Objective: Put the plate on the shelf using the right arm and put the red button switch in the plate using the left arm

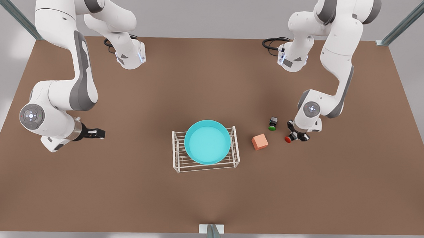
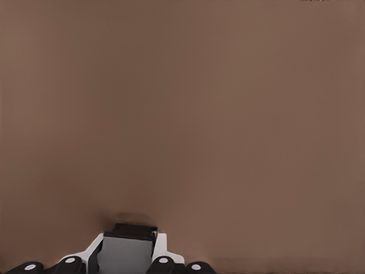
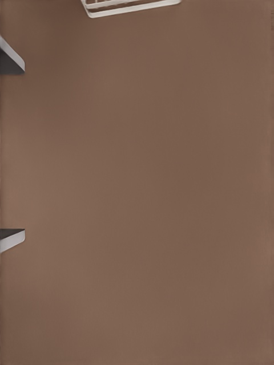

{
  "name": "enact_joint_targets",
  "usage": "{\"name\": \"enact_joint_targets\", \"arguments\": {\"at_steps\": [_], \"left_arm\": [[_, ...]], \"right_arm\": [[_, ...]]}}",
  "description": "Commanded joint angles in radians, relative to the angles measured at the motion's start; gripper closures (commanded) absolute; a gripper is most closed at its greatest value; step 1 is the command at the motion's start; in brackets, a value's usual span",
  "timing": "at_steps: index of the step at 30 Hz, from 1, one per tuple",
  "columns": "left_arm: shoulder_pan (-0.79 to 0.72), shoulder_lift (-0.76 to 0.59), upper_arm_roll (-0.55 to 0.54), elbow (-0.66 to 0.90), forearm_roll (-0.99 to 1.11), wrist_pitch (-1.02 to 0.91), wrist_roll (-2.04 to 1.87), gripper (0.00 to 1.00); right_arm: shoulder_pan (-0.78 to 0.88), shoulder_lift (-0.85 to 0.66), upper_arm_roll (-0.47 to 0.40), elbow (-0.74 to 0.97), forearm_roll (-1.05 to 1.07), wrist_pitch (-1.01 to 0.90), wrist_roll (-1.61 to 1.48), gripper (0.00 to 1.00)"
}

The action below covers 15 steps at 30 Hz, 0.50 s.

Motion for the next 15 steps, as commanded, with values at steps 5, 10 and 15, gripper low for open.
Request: {"name": "enact_joint_targets", "arguments": {"at_steps": [5, 10, 15], "left_arm": [[0.000, -0.071, -0.046, 0.161, -0.116, -0.338, 0.049, 0.57], [-0.013, -0.081, -0.336, 0.482, -0.248, -0.636, 0.040, 0.57], [-0.267, 0.090, -0.345, 0.813, -0.216, -0.666, 0.008, 0.58]], "right_arm": [[0.000, -0.001, 0.000, 0.001, -0.002, 0.006, 0.016, 0.00], [0.000, -0.001, 0.000, 0.007, -0.002, 0.006, 0.016, 0.00], [0.000, -0.001, 0.000, 0.007, -0.002, 0.006, 0.016, 0.00]]}}
